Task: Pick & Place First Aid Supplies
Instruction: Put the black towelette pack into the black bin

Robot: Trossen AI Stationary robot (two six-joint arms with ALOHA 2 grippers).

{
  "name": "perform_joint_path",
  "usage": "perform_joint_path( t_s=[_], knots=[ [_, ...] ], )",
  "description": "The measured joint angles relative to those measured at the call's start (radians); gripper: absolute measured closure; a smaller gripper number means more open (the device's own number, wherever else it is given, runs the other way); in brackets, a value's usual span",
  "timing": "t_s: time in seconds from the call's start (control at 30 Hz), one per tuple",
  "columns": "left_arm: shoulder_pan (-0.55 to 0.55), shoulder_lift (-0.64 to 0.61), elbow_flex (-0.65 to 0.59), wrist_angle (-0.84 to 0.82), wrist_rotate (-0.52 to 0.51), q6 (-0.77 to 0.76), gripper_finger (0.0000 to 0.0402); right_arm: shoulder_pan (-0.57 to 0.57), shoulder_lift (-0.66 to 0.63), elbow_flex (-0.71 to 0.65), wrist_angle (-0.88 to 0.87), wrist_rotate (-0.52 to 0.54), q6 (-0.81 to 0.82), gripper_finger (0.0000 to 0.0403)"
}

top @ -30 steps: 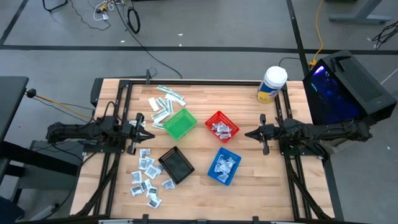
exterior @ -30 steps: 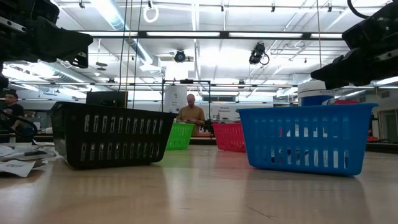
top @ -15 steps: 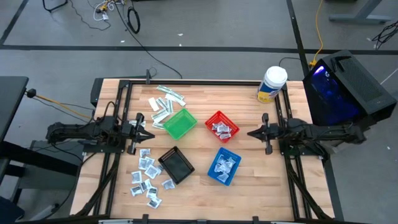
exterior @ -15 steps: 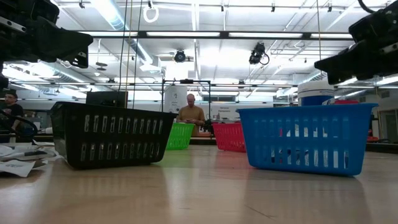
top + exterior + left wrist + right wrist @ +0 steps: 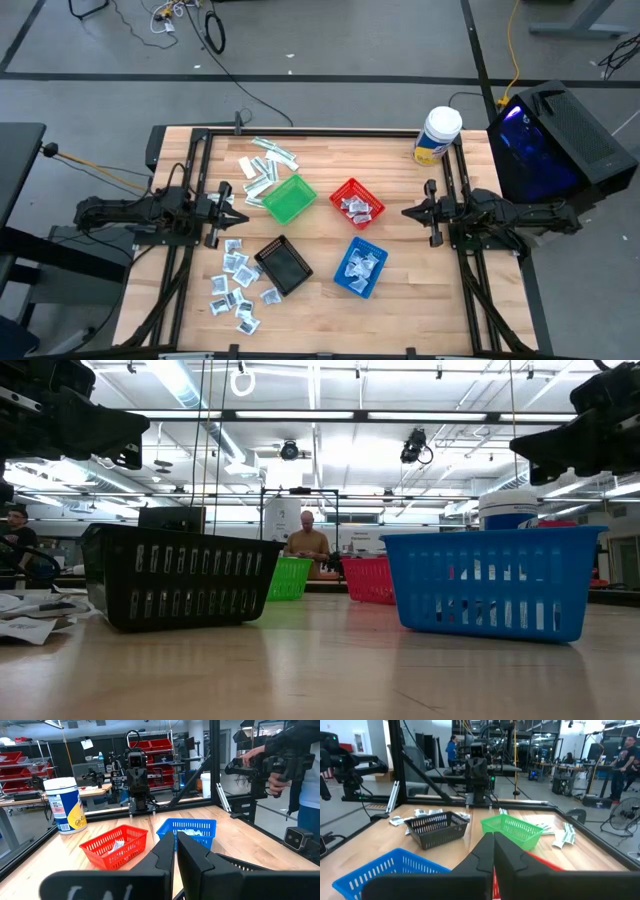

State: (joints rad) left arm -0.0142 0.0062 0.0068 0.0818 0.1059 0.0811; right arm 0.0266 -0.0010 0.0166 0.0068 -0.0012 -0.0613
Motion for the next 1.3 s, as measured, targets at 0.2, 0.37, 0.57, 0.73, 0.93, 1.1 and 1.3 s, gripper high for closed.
perform_joint_path(
  t_s=[0.2,0.37,0.57,0.73,0.93,1.1,1.3],
  knots=[
    [0.0,0.0,0.0,0.0,0.0,0.0,0.0376,0.0,0.0,0.0,-0.002,0.0,0.041,0.0394],
    [0.0,0.0,0.0,0.0,0.0,0.0,0.0376,0.0,0.005,0.0,-0.001,0.002,0.051,0.0394],
    [0.0,0.0,0.0,0.0,0.0,0.0,0.0376,0.0,0.006,0.0,-0.002,0.004,0.053,0.039],
    [0.0,0.0,0.0,0.0,0.0,0.0,0.0376,0.0,0.006,0.0,-0.002,0.004,0.053,0.039],
    [0.0,0.0,0.0,0.0,0.0,0.0,0.0376,0.0,0.006,0.0,-0.002,0.004,0.053,0.039],
    [0.0,0.0,0.0,0.0,0.0,0.0,0.0376,0.0,0.006,0.0,-0.002,0.004,0.053,0.039],
    [0.0,0.0,0.0,0.0,0.0,0.0,0.0376,0.0,0.006,0.0,-0.002,0.004,0.053,0.039]
  ],
)
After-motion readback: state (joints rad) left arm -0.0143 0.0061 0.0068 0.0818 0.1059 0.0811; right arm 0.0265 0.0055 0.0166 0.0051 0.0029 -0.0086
